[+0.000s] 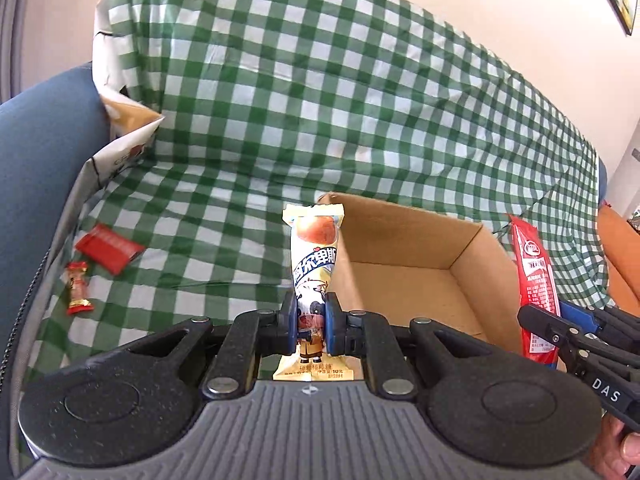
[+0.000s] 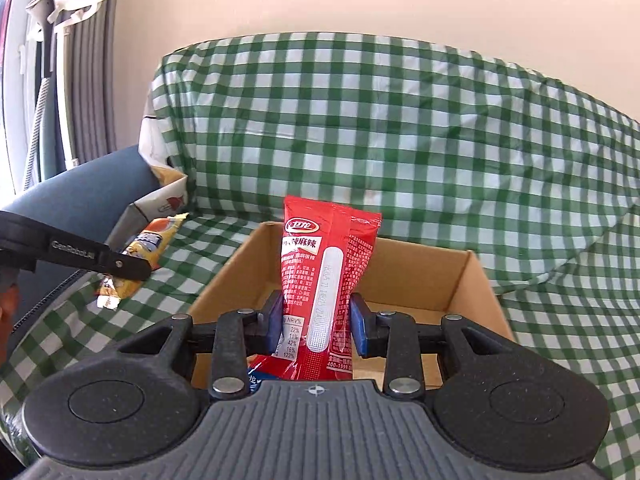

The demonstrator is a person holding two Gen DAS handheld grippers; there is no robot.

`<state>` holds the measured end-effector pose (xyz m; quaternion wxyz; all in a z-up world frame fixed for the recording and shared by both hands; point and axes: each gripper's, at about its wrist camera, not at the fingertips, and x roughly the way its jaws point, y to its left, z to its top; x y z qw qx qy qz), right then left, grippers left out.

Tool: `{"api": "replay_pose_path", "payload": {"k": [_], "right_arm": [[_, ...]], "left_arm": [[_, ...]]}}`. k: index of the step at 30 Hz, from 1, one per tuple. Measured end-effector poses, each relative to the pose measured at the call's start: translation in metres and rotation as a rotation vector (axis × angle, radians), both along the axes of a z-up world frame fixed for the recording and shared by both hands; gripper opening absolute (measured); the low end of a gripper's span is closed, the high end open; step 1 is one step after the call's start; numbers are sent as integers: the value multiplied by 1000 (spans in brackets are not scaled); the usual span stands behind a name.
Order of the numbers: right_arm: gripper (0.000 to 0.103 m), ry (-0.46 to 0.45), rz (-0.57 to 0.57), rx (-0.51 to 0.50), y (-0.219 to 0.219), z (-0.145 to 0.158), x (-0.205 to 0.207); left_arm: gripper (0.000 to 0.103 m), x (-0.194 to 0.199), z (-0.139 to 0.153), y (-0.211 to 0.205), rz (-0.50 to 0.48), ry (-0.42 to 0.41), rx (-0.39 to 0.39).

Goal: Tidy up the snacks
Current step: 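Carry the yellow bar with the left gripper while the right carries the red wafer bar over the box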

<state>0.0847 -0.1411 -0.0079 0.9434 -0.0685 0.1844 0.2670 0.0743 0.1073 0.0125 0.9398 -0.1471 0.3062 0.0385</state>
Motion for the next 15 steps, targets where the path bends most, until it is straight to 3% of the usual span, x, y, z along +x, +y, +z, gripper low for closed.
{"api": "replay_pose_path", "payload": {"k": [15], "right_arm": [[36,-27,-111,37,-37,-2,8]], "left_arm": [[14,-10,22,-41,-79,-200,-61]]}}
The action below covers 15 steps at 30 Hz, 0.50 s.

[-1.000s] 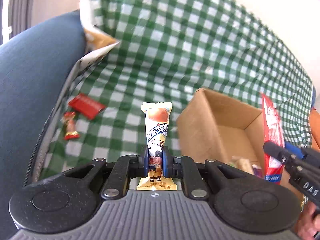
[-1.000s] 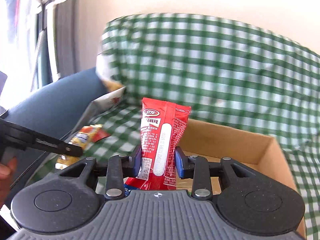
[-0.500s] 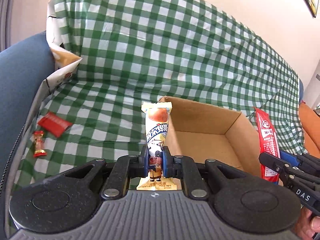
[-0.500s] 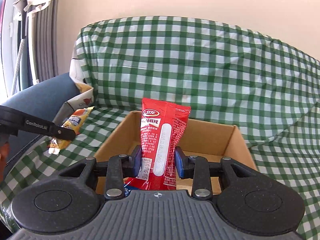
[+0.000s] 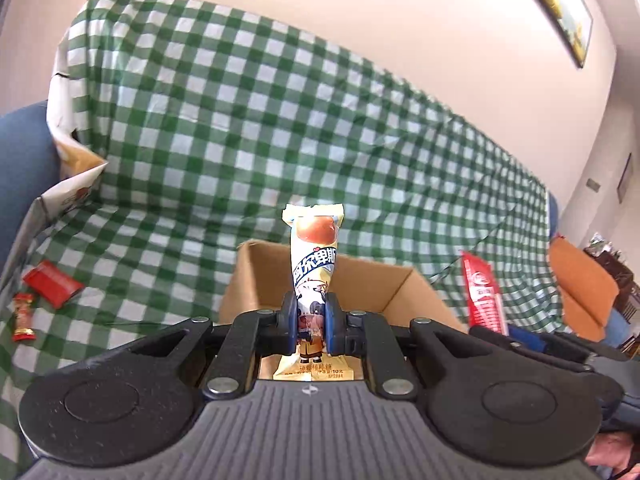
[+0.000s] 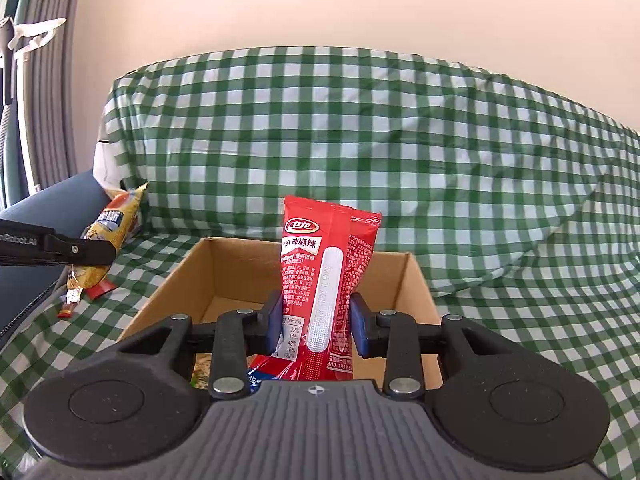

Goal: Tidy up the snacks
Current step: 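Carry the yellow bar with the left gripper while the right carries the red wafer bar over the box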

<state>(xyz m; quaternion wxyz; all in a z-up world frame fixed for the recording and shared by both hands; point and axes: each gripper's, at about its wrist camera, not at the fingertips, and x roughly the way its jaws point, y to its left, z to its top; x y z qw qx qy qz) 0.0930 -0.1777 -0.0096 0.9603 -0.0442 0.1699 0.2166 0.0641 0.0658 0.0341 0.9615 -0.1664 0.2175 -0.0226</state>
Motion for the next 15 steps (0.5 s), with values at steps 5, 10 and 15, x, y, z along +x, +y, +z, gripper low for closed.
{"api": "replay_pose_path", "payload": {"k": [5,10,15], "right_arm": [[36,-7,-15,-5,-3,-1,0],[36,-17,-29,-5,-2,0,0],[36,-23,-39,-5,-3,0,-1]], "left_arm": [[14,3,1,-18,-41,-27,3],[14,5,-1,-33,-81,-41,22],[14,6,-4,-46,-114,-45,55]]}}
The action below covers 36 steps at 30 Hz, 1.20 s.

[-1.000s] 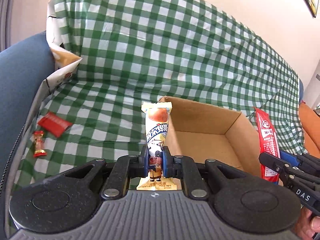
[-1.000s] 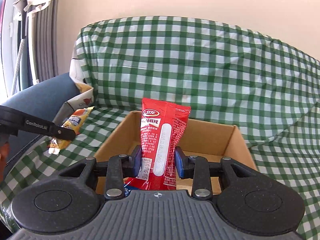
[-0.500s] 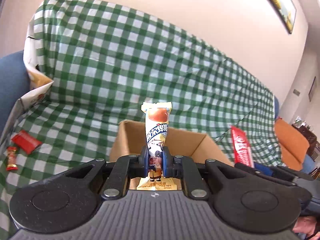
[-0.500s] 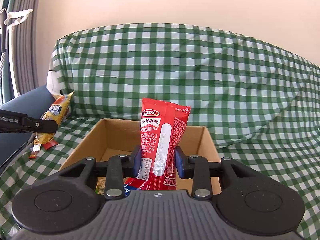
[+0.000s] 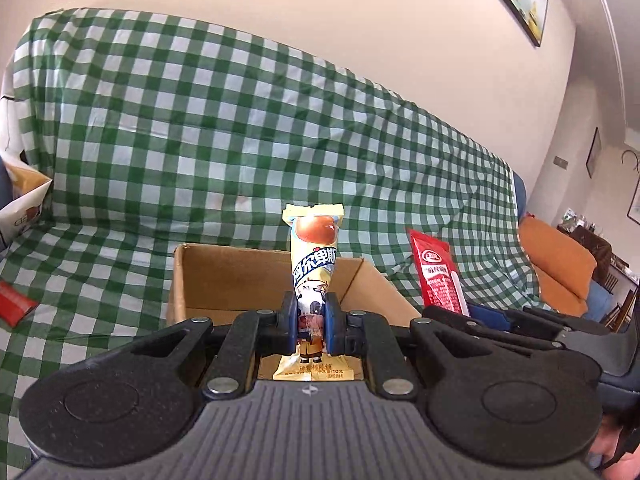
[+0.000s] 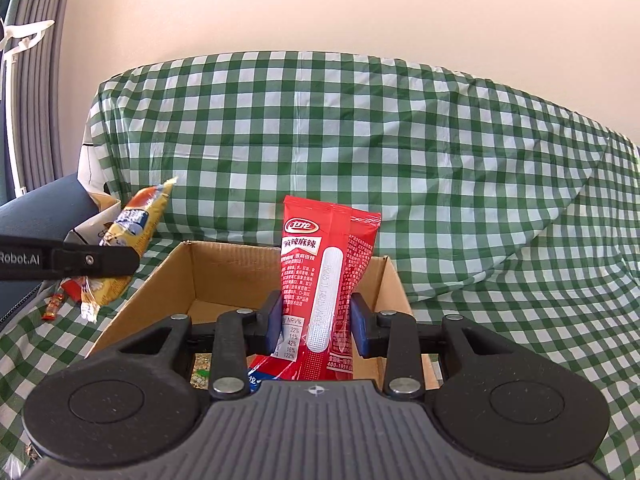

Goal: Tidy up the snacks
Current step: 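Carry the yellow bar with the left gripper while the right carries the red wafer bar over the box, then open the left gripper over the box while the right releases the red wafer bar inside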

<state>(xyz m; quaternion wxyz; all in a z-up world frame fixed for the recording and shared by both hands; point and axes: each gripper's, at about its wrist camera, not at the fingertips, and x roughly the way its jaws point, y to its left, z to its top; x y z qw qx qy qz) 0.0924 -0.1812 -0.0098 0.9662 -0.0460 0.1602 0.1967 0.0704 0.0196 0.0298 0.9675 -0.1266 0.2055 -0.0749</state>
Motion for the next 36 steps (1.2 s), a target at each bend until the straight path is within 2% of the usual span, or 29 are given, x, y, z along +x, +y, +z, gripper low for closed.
{"api": "replay_pose_path", "payload": {"k": [6,36], "right_arm": [[36,-9,-2,-7,0,0,-2],[37,-75,28,7,6,4,-15]], "left_arm": [[14,3,-1,-4,-11,-3,22],[14,-1,1,-3,-12,-22,4]]}}
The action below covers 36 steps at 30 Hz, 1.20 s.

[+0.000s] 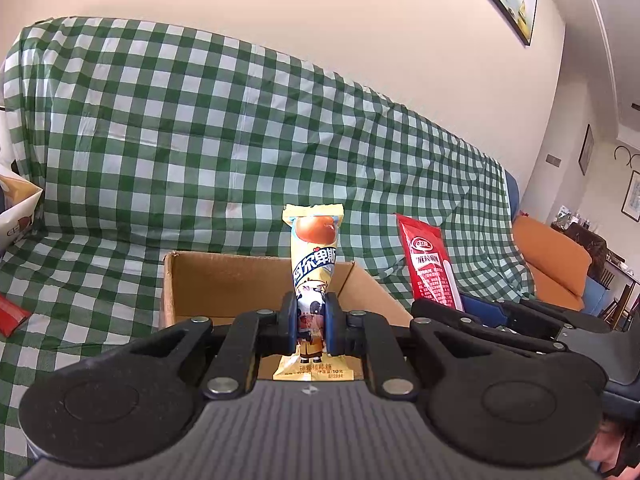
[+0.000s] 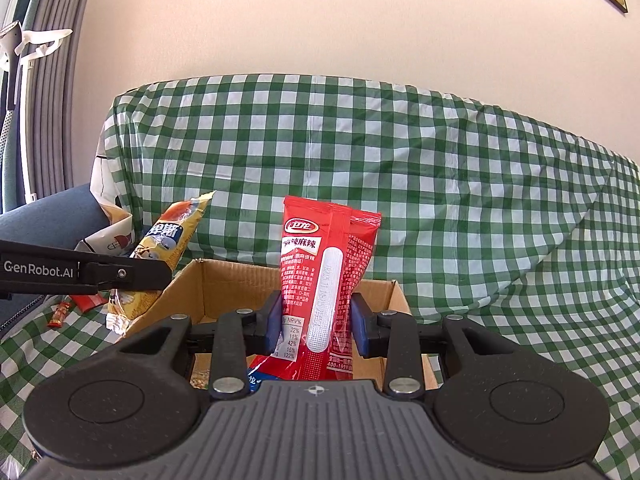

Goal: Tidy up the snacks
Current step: 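Open the left gripper over the box while the right releases the red wafer bar inside, then grasp the small red candy with the left gripper while the right reaches the red packet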

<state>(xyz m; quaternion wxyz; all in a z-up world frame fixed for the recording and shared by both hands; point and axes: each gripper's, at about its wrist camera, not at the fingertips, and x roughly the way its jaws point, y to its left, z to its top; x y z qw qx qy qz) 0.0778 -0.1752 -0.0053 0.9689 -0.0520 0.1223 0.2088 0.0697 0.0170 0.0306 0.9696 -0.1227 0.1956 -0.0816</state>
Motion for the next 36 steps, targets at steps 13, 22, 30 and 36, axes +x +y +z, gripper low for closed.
{"api": "replay_pose_path", "payload": {"k": [13,22,30,36], "right_arm": [[37,-5,6,3,1,0,-1],[72,3,-16,-43,15,-2,1],[73,16,-9,-37,39,-3,3],[73,27,31,-19,65,-3,0]], "left_arm": [[14,1,1,0,-9,4,-8],[36,-4,3,12,12,10,-30],[32,-12,6,49,98,21,-11],[15,-26,-11,87,211,12,55]]}}
